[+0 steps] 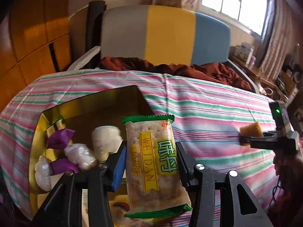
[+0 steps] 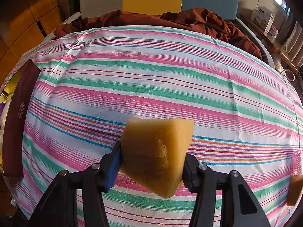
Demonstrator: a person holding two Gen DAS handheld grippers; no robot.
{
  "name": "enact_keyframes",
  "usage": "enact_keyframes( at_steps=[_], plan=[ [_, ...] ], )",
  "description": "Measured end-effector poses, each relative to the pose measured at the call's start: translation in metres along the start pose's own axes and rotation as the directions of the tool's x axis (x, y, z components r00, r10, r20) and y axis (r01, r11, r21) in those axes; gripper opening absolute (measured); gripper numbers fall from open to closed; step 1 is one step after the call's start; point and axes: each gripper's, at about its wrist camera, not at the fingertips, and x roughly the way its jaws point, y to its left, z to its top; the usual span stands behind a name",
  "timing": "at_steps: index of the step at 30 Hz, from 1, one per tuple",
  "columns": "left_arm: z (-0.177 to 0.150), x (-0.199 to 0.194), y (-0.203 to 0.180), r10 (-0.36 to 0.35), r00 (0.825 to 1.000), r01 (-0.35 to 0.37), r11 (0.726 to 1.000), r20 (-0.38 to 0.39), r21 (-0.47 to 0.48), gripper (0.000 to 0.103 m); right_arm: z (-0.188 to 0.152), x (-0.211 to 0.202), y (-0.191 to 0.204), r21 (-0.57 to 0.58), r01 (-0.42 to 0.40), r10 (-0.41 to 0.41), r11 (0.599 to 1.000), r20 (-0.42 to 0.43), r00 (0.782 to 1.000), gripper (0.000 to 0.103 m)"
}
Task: Organize objects
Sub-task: 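Carry the cracker packet into the gold tray with the left tool and release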
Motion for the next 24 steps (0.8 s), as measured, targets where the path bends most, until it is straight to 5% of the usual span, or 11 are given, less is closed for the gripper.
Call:
enact_keyframes(
  at_steps=[4,8,17,24],
  plan=[
    [0.01,0.012,0.049,0.111,0.993,-0.113,0.991,-0.031,-0.067,0.049,0.0,0.0,0.001,-0.008,0.008,-0.008,1.0,0.001,1.0,0.055],
    [0.015,0.029,0.087,0.138,0.986,-0.15,0.978,-0.091,-0.147,0.049,0.0,0.001,0.002,-0.009,0.008,-0.008,1.0,0.001,1.0,0.055],
    [0.014,0.049,0.103,0.123,0.981,-0.153,0.968,-0.153,-0.199,0.052,-0.002,0.0,-0.002,-0.015,0.014,-0.014,1.0,0.003,1.0,0.055],
    [0.015,0.036,0.1,0.14,0.986,-0.156,0.968,-0.091,-0.199,0.061,-0.006,-0.006,0.002,-0.019,0.02,-0.019,1.0,0.005,1.0,0.055]
  ],
)
